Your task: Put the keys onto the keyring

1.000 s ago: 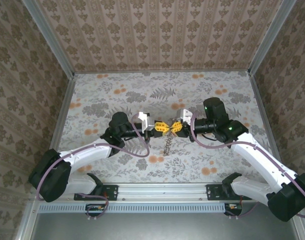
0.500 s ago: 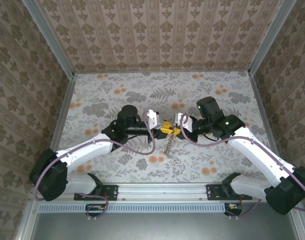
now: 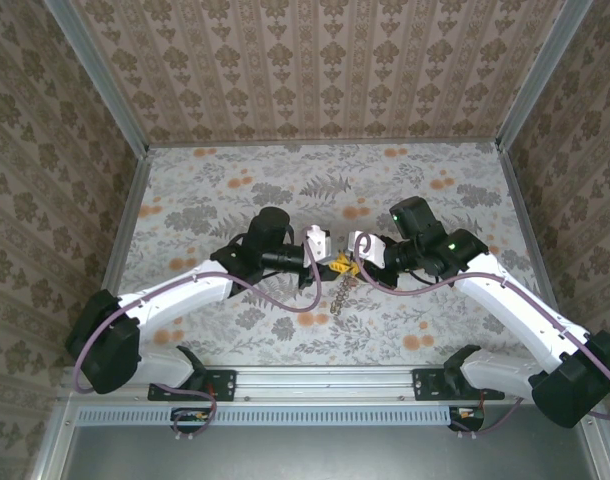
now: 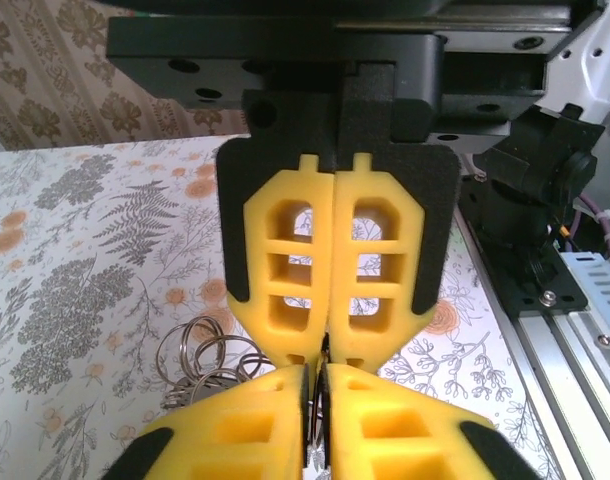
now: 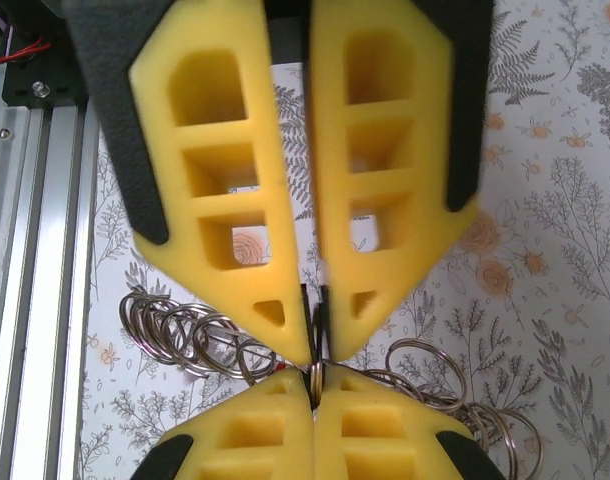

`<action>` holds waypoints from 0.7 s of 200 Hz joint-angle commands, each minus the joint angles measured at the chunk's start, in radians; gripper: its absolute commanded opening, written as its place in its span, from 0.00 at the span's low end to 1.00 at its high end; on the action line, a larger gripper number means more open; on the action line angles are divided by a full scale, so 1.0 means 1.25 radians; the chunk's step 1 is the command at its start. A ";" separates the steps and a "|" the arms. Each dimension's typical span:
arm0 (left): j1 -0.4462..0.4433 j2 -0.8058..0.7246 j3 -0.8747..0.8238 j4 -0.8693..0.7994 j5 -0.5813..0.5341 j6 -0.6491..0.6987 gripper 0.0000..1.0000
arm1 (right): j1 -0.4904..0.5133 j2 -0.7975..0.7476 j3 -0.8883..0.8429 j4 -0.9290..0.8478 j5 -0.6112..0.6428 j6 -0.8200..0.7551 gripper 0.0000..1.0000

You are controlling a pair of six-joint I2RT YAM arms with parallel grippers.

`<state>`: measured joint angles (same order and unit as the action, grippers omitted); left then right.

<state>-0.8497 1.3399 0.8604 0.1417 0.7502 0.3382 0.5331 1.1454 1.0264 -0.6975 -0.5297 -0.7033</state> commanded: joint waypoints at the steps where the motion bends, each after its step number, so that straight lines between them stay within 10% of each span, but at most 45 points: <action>1: -0.008 -0.001 0.015 -0.083 -0.027 0.034 0.17 | 0.007 -0.022 0.020 0.062 -0.045 0.007 0.00; 86: -0.007 -0.032 -0.010 -0.010 0.005 0.016 0.00 | 0.007 -0.026 0.010 0.087 -0.067 0.022 0.00; 140: 0.035 -0.071 -0.115 0.268 0.044 -0.146 0.00 | -0.034 -0.088 -0.065 0.149 -0.107 0.072 0.25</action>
<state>-0.8280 1.2850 0.7597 0.2752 0.7601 0.2707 0.5114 1.0817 0.9710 -0.5789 -0.5953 -0.6506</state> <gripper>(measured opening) 0.047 0.231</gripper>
